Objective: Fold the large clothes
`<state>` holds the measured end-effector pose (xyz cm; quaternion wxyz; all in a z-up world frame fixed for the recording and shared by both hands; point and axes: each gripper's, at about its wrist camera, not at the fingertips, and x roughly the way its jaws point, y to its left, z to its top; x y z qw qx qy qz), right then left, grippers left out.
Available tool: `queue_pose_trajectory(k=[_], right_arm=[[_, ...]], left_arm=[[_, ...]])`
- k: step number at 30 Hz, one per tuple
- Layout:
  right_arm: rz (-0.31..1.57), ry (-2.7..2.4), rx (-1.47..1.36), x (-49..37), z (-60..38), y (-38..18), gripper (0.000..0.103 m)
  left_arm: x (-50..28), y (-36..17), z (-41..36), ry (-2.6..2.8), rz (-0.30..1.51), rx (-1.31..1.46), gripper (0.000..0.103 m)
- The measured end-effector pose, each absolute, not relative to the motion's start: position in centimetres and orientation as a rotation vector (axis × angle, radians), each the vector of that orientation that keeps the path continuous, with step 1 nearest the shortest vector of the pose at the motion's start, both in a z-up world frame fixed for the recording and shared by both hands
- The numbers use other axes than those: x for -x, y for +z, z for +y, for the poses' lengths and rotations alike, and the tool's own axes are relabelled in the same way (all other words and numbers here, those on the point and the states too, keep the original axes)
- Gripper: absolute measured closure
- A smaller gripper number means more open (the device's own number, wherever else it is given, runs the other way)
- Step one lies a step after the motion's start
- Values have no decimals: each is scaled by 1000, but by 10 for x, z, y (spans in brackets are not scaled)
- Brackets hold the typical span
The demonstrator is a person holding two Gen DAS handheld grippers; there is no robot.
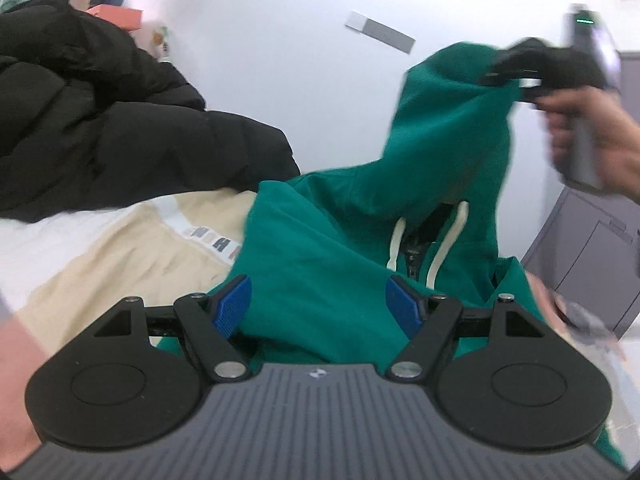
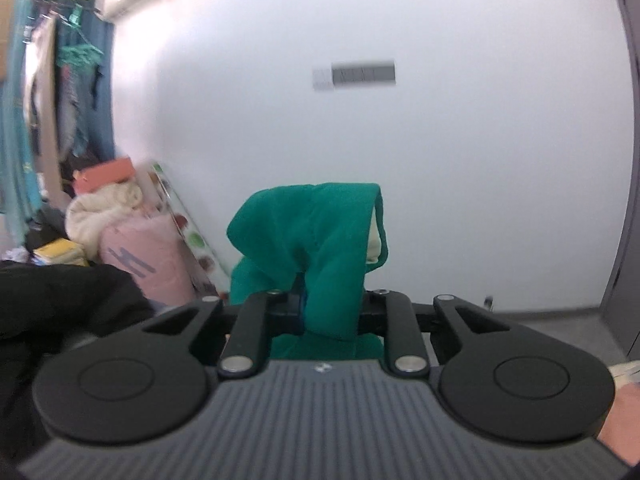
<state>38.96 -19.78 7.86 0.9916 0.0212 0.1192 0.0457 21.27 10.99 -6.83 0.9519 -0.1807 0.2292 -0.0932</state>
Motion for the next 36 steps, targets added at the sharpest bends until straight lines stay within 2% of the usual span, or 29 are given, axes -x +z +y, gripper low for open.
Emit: queue_pose_trajectory(k=[7,11,16,21,30,33,34,36], right_arm=[[145,131,9,-246,-202,103,81],[138,164,25,-182,-197,84,81],[145,180,108,-109,-184,39,86],[215,240,122,-63,-177,-12,86],[511,277,-28,-47,-194,-77,87],[568,307,-83,-38,-200,-81,85],[586,314,-100,-35,-202,-81,81],[610,315,-127,-25,-206,-83,65]], left_arm=[[-155,-26,112,-209,402,325,25],[-127,-10,104,-190,359,294,25],[-102,-19,103,-169,405,335,25],[-86,-29,100,-169,490,335,25],[-80,-40,80,-163,524,282,25],[-86,-42,79,-172,534,289,25],[-86,-42,79,-173,536,293,25],[-87,-42,82,-187,537,317,25]])
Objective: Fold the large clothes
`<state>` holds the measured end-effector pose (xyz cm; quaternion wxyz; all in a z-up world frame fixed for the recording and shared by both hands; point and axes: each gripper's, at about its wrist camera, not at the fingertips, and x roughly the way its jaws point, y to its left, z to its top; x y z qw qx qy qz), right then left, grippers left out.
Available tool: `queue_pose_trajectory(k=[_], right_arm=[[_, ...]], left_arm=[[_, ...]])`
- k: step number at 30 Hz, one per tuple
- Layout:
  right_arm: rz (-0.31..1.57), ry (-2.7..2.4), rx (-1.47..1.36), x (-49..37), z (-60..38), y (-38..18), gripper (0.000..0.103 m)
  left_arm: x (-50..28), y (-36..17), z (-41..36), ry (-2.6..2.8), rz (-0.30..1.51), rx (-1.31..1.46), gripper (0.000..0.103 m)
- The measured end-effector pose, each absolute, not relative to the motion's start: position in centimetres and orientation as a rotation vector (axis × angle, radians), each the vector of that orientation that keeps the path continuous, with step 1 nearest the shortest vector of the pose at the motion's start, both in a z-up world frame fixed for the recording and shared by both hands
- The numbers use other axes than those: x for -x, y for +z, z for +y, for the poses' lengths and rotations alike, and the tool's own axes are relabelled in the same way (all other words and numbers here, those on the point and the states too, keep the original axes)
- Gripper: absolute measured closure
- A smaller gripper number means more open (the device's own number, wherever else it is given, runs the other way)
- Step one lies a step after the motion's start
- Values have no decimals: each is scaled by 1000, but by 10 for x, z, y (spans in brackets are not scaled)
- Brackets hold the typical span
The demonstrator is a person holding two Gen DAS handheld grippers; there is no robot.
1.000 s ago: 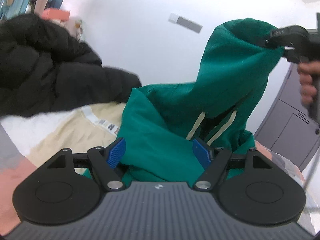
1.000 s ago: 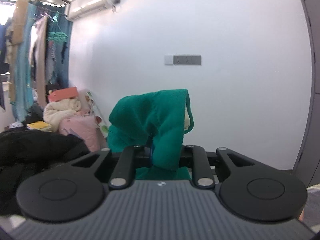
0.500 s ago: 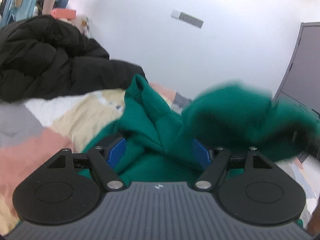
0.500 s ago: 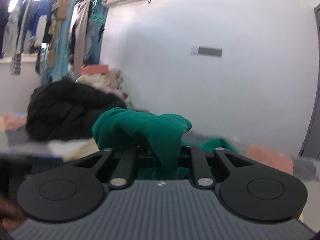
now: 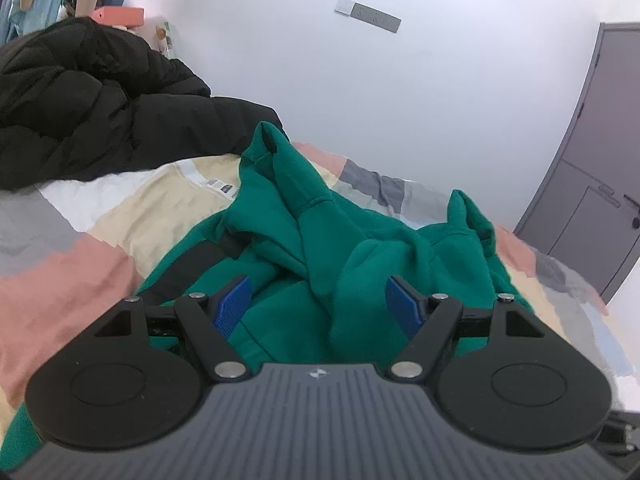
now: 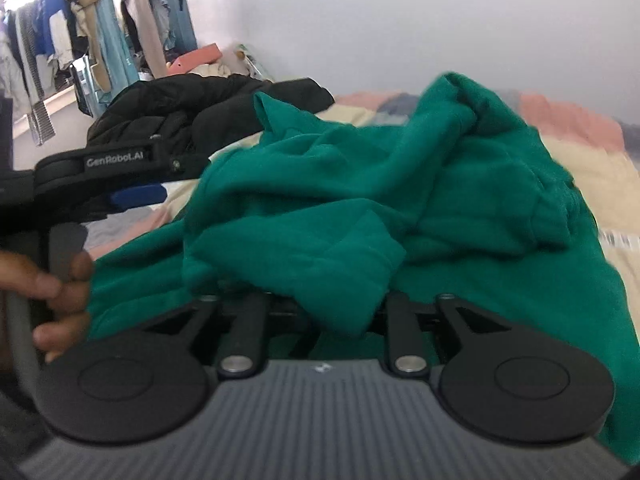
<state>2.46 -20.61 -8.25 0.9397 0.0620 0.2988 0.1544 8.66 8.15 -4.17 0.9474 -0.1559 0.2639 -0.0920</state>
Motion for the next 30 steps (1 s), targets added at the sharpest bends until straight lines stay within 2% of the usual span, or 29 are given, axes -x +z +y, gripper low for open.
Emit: queue_pose_trajectory(k=[1,3,14,24,30], right_arm=[[619,312,-130,-23,-206,-80,49],[614,301,-119,-12,-208,-77,37],[458,249,-204,27,-251,-58,34],[532,262,-212,-46,-229,-78,35],[536,205,-219,-113,-230,-75,35]], left_arm=[[-86,-41,83,-198,537,331,25],[-85,-39,85,-223,532,351,25],[-90,-36,82,-370,544,418,25],[-113,-63,61,-391,664,378,26],[-135,-66,83,-397,614,487,26]])
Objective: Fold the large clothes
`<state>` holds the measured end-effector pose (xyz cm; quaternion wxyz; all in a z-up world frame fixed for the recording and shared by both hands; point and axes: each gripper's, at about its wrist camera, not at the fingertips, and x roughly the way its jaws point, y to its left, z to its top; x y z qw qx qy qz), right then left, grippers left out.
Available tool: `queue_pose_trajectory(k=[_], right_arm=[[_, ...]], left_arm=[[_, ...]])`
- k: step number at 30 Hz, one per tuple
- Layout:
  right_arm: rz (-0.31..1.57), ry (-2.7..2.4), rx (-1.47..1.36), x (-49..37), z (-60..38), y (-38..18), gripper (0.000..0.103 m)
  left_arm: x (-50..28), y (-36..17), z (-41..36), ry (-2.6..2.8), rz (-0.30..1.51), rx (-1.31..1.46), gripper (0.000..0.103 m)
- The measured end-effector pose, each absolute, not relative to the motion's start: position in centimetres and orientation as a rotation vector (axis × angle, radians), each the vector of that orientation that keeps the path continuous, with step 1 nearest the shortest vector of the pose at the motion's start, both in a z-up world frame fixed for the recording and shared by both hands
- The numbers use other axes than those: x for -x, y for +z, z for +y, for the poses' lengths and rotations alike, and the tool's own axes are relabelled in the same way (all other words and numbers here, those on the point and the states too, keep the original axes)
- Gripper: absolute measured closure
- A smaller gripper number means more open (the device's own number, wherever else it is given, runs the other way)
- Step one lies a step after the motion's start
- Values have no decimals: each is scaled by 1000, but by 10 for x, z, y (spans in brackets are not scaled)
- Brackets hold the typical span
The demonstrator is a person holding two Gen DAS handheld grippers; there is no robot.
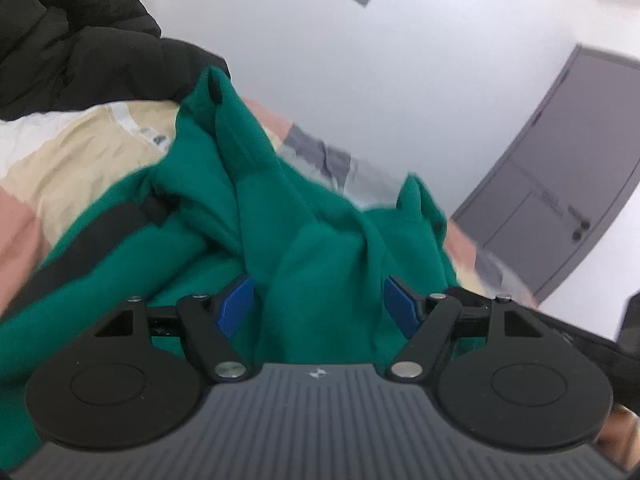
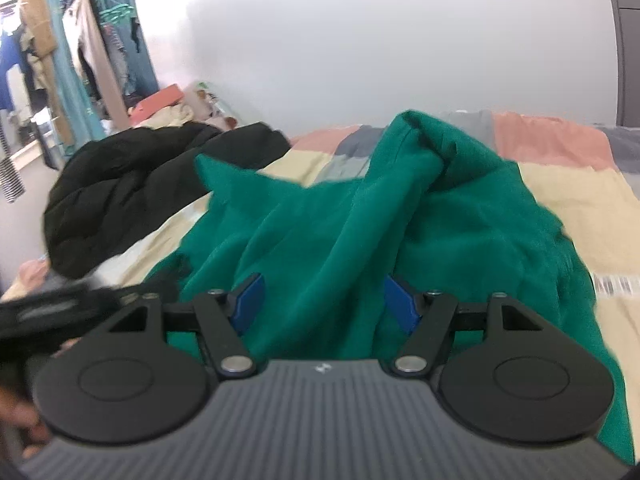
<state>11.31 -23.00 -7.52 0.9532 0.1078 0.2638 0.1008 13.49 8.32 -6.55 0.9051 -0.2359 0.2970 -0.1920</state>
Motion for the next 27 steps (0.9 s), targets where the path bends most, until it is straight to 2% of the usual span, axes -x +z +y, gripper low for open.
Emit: queue_pose_trajectory(k=[12,15,17,19,22,23,24,27], right_arm=[[531,131,-294,-220,-254,-97,35],[530,150,-308,-229,-256,-110,45],[539,167,-307,-235,-256,-118,59],[539,184,-309,-238,-258,-122,67],[528,203,-313,-239,-259,-123,81],[526,211,-312,-240,-259,-121,87],[522,217,-303,-239,-258,-118,87],[491,232,-305,-235,-258,-105,90]], left_arm=[[-231,-93,81,-374,624,502,26],[-248,-103,77,-376,621,521,26],[-255,-108,79,-380,616,548,26],[-260,-112,82,-387,614,576,27],[-267,-117,84,-394,628,614,51],[-269,-118,84,-389,636,620,63],[-270,-119,85,-387,640,627,73],[-266,-113,87,-394,617,625,90]])
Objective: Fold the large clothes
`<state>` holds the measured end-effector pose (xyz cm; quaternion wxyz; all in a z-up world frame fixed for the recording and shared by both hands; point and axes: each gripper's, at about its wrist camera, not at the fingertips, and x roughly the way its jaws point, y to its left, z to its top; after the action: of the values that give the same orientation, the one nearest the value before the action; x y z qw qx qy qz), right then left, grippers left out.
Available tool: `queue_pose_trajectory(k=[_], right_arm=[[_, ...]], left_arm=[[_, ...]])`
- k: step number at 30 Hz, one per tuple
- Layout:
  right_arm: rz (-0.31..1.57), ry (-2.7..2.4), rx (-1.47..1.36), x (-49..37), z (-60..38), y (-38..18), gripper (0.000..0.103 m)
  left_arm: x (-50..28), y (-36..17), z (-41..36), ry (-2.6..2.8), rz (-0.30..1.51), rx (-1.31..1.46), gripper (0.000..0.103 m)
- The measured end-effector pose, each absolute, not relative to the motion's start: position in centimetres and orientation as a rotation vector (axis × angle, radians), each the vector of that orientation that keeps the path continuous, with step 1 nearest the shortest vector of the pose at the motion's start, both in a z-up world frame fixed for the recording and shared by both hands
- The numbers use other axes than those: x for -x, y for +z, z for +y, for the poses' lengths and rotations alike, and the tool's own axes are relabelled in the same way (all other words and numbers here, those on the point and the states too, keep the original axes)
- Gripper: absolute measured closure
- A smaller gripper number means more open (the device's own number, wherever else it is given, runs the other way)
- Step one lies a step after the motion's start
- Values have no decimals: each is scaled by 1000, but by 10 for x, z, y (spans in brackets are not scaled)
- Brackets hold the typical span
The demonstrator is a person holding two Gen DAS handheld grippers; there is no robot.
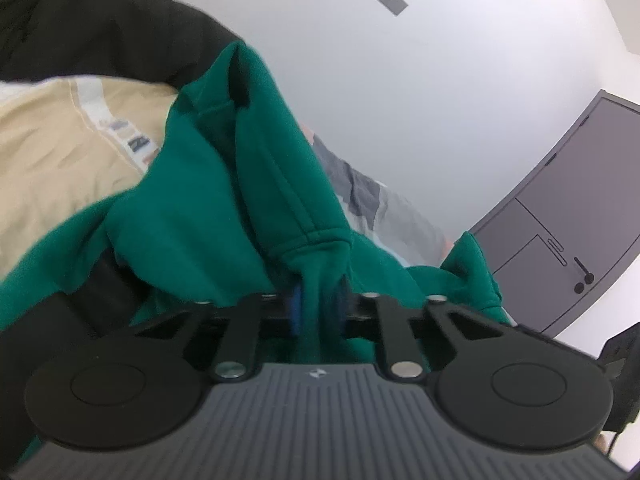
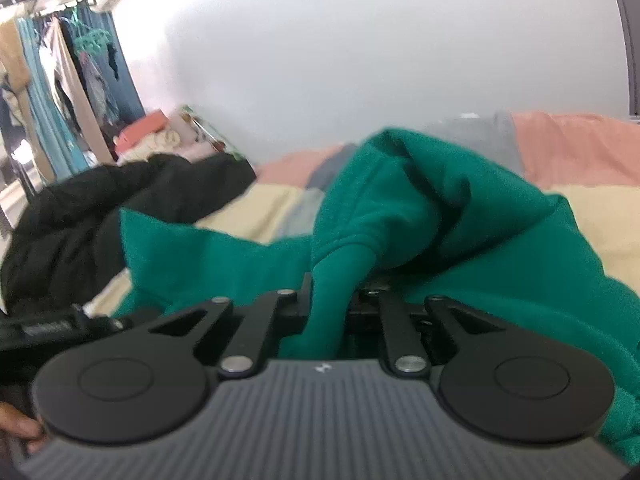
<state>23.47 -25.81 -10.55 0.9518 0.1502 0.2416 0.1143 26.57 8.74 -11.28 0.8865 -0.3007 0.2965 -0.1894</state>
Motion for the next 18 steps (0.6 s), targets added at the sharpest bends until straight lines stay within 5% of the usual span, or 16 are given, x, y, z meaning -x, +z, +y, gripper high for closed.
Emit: queue_pose_trajectory(k=[18], right_arm=[[484,210,-397,-129,-278,-68,93]], left_arm=[[-138,-54,87,-473,563,618,93]])
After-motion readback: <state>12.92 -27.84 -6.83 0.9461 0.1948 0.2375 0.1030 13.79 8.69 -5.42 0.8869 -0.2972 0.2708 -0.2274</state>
